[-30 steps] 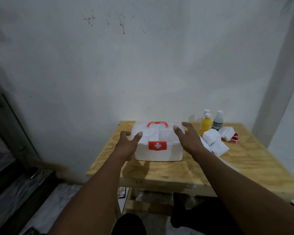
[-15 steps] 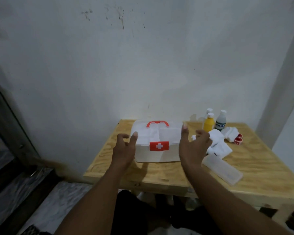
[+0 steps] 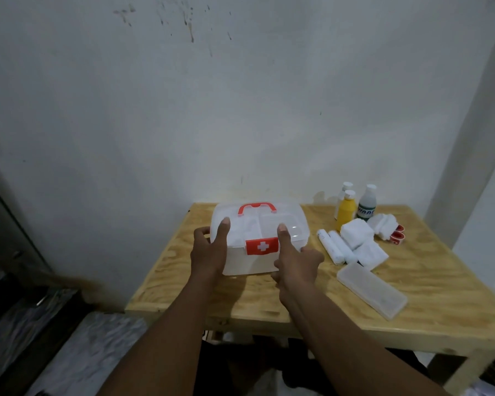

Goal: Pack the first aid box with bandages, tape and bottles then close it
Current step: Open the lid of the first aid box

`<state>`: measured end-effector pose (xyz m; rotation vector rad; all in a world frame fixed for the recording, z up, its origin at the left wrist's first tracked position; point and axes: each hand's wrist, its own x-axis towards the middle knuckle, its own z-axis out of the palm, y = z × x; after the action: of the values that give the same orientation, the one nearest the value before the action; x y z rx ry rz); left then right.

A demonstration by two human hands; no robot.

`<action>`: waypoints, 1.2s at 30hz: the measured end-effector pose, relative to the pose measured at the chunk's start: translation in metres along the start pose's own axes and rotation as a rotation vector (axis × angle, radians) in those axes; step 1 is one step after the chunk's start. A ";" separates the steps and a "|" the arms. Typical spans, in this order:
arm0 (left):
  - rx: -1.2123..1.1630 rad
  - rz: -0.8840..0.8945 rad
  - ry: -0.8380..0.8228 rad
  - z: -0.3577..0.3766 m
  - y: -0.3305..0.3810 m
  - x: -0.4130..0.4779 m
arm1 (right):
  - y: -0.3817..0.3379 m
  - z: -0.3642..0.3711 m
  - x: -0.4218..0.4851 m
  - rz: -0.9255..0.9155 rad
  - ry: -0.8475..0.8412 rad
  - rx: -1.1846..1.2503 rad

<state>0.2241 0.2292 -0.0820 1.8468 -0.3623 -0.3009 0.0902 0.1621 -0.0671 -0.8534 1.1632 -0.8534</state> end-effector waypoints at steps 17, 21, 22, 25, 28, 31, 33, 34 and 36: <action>0.130 0.028 -0.056 0.009 0.002 0.002 | 0.007 0.012 -0.007 0.060 -0.178 0.074; 0.122 0.026 -0.067 0.008 0.005 0.000 | -0.001 0.013 -0.009 0.002 -0.174 0.082; 0.122 0.025 -0.072 0.007 0.006 -0.002 | -0.004 0.013 -0.010 -0.006 -0.170 0.078; 0.112 0.047 -0.106 0.001 0.008 -0.005 | -0.007 0.005 -0.012 -0.056 -0.210 -0.027; -0.003 0.040 -0.115 -0.005 0.009 -0.003 | -0.016 -0.008 -0.013 -0.111 -0.274 -0.160; -0.105 -0.034 -0.071 -0.006 0.008 0.004 | -0.040 -0.010 -0.016 -0.150 -0.357 -0.246; -0.121 -0.065 -0.066 -0.005 0.012 0.006 | -0.059 -0.008 -0.019 -0.192 -0.419 -0.280; -0.124 -0.072 -0.063 -0.005 0.012 0.009 | -0.069 -0.006 -0.021 -0.219 -0.439 -0.300; -0.126 -0.075 -0.052 -0.006 0.011 0.014 | -0.089 -0.001 -0.025 -0.255 -0.471 -0.334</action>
<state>0.2385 0.2254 -0.0701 1.7338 -0.3035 -0.4145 0.0748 0.1461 0.0227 -1.4154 0.7969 -0.6171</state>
